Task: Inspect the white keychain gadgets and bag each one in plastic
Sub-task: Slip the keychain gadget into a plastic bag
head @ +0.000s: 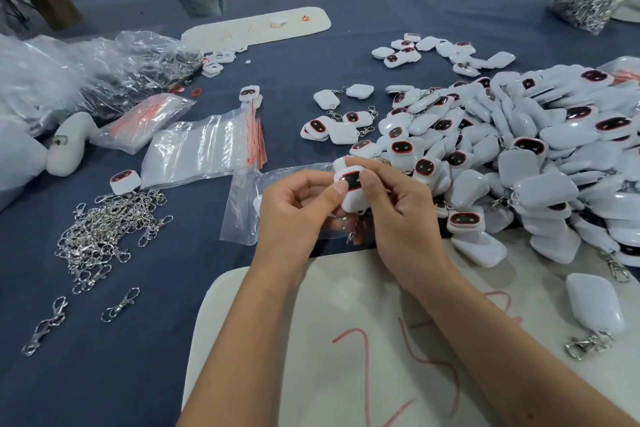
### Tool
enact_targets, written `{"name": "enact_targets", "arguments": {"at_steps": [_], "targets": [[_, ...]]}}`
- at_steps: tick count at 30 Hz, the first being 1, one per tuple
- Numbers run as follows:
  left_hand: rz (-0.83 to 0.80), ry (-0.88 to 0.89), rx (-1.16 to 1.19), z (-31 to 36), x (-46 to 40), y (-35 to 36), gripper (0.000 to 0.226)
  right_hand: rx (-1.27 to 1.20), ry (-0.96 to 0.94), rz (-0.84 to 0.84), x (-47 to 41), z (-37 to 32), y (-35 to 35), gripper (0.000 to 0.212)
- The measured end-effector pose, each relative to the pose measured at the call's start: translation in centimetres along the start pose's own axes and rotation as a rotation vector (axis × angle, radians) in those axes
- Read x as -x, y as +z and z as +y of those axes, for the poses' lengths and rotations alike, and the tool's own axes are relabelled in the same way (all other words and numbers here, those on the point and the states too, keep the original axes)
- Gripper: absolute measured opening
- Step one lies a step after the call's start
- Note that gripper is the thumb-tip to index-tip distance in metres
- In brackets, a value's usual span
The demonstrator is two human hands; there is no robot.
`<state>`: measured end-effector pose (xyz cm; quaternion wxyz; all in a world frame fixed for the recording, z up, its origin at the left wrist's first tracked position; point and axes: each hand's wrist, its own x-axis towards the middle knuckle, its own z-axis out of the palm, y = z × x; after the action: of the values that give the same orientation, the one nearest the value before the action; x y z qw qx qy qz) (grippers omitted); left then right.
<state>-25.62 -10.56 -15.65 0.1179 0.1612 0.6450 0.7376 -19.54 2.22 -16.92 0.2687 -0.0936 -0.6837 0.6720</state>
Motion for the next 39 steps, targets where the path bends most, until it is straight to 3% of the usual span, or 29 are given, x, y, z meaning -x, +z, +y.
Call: {"name": "enact_targets", "arguments": {"at_steps": [11, 15, 39], "targets": [[0.023, -0.044, 0.087, -0.19, -0.32, -0.23, 0.014, -0.163, 0.064, -0.132, 0.27, -0.68, 0.41, 0.023], [0.048, 0.01, -0.021, -0.35, -0.28, -0.07, 0.008, -0.139, 0.068, -0.122, 0.15, -0.58, 0.31, 0.024], [0.014, -0.012, -0.023, -0.22, -0.18, 0.28, 0.008, -0.109, 0.102, -0.068, -0.06, -0.52, 0.1, 0.017]]}}
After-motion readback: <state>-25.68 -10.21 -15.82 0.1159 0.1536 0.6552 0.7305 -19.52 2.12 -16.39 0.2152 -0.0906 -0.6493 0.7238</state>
